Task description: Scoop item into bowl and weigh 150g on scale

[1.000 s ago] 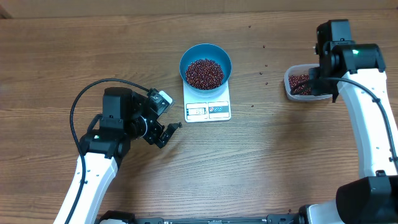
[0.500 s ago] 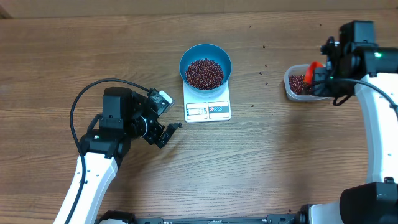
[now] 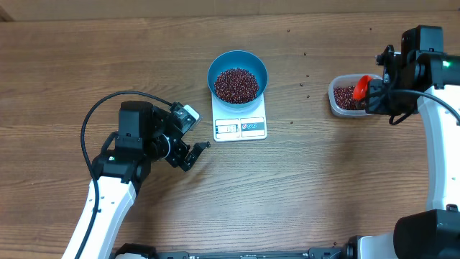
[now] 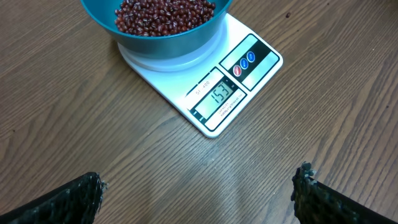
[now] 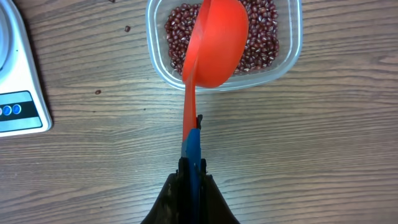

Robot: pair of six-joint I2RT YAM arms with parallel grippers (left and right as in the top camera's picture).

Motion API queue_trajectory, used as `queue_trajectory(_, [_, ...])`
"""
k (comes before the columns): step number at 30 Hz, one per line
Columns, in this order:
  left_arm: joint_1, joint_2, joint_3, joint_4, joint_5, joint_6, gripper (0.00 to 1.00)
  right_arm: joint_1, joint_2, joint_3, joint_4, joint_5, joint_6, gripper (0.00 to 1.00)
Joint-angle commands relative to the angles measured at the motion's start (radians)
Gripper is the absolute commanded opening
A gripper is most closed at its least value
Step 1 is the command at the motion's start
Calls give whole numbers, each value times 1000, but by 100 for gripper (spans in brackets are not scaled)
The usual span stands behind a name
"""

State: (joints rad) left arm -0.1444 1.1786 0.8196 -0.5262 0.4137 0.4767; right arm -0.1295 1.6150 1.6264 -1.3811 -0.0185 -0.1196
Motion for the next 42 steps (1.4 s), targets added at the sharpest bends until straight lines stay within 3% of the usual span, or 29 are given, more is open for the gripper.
queue_trajectory(1, [0,0,1,3,-3,-10,100,-5,-30,9,5,-21,-8,4])
queue_trajectory(20, [0,0,1,3,-3,-10,100,-5,-31,9,14,-153,-24,4])
queue_trajectory(25, [0,0,1,3,-3,-10,100,15,-31,9,21,-459,-248,4])
queue_trajectory(34, [0,0,1,3,-3,-10,100,81,-31,9,146,-646,-277,4])
queue_trajectory(36, [0,0,1,3,-3,-10,100,158,-31,9,212,-628,-283,4])
queue_trajectory(42, [0,0,1,3,-3,-10,100,385,-31,9,322,-325,-344,4])
